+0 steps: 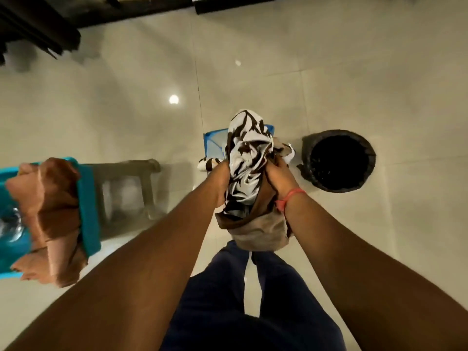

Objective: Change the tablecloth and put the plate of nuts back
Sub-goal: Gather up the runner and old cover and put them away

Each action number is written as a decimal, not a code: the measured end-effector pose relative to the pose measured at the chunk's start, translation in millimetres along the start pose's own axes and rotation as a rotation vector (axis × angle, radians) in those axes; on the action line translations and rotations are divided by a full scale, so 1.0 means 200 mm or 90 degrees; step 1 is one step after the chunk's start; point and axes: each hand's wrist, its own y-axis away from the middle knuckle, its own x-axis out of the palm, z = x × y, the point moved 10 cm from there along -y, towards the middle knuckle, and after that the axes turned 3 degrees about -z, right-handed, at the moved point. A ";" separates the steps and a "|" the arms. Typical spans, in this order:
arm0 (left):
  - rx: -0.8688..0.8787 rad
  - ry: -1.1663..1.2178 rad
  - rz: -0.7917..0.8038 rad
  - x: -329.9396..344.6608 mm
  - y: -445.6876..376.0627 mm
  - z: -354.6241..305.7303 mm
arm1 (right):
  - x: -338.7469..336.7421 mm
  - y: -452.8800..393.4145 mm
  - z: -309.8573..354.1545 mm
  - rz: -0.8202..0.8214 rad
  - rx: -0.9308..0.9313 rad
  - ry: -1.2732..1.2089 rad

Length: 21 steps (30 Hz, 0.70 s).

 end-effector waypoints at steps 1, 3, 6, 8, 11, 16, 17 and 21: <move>-0.012 0.006 -0.015 -0.04 -0.06 0.01 | 0.03 -0.08 -0.04 -0.008 0.021 -0.001; -0.016 0.009 -0.053 -0.14 -0.18 0.03 | 0.06 -0.20 -0.11 -0.020 0.055 -0.011; -0.015 -0.023 -0.087 -0.24 -0.30 0.05 | 0.07 -0.31 -0.17 -0.046 0.076 0.080; -0.013 -0.091 -0.104 -0.28 -0.34 0.05 | 0.08 -0.34 -0.18 -0.059 0.073 0.137; 0.008 -0.215 -0.109 -0.30 -0.38 0.05 | 0.09 -0.32 -0.17 -0.090 0.044 0.203; 0.008 -0.312 -0.080 -0.28 -0.33 0.07 | 0.12 -0.25 -0.15 -0.086 0.027 0.237; 0.016 -0.331 -0.076 -0.28 -0.32 0.07 | 0.11 -0.22 -0.15 -0.091 0.029 0.242; 0.048 -0.380 -0.048 -0.24 -0.19 0.06 | 0.11 -0.07 -0.13 -0.069 0.028 0.272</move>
